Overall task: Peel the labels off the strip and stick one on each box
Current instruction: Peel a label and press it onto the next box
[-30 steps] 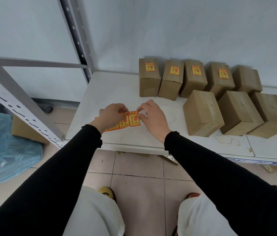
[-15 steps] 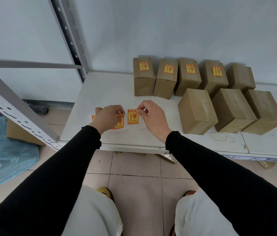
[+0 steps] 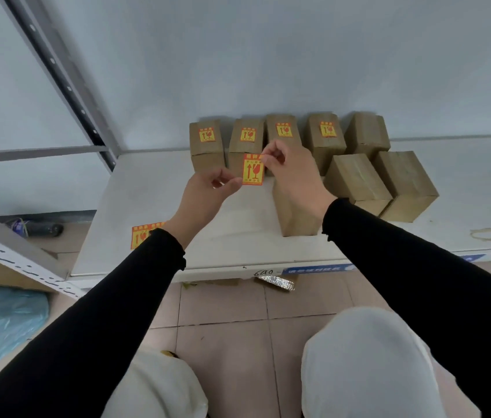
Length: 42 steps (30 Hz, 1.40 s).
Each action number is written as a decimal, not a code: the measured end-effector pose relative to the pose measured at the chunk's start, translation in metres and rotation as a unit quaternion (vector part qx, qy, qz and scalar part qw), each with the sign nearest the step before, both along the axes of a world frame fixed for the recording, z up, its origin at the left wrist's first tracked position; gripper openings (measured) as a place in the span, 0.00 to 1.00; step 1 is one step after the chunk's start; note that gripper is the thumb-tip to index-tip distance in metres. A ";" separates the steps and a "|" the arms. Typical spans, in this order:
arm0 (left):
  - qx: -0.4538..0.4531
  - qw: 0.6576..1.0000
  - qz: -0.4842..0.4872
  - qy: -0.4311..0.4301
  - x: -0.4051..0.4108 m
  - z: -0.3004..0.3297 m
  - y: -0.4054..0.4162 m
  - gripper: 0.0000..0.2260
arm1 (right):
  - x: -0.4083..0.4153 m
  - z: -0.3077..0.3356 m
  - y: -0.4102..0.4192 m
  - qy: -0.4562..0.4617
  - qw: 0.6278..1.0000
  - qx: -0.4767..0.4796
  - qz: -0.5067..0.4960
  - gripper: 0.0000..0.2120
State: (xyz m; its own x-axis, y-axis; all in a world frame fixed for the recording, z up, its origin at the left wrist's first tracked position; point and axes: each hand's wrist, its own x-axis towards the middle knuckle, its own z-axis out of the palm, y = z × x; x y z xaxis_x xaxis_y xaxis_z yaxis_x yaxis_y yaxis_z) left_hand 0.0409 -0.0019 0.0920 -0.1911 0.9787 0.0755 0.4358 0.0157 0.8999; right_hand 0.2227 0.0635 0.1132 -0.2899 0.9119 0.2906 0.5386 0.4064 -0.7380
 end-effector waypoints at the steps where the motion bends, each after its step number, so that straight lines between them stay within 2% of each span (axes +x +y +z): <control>1: 0.001 1.000 -0.008 -0.003 0.012 0.003 0.004 0.08 | 0.012 0.005 0.003 0.005 1.000 0.004 -0.007 0.04; 14: -0.018 0.998 -0.065 -0.021 0.155 0.027 0.093 0.04 | 0.152 0.020 0.062 0.053 0.996 0.002 -0.067 0.04; 22: -0.047 0.996 -0.072 -0.027 0.227 0.038 0.190 0.06 | 0.211 0.028 0.162 -0.008 0.990 0.023 -0.142 0.04; 30: -0.114 0.991 -0.059 0.024 0.265 0.029 0.267 0.08 | 0.241 0.012 0.231 -0.063 0.983 -0.002 -0.171 0.04; 33: -0.140 0.986 -0.068 0.060 0.271 0.019 0.285 0.05 | 0.244 -0.002 0.243 -0.070 0.982 -0.022 -0.172 0.04; 36: -0.155 0.979 -0.076 0.104 0.272 0.011 0.298 0.10 | 0.243 -0.016 0.252 -0.073 0.982 -0.043 -0.171 0.05; 39: -0.171 0.973 -0.080 0.134 0.272 0.002 0.306 0.07 | 0.240 -0.027 0.260 -0.080 0.980 -0.049 -0.175 0.05; 42: -0.176 0.973 -0.070 0.134 0.275 -0.006 0.314 0.10 | 0.237 -0.035 0.266 -0.086 0.978 -0.046 -0.185 0.04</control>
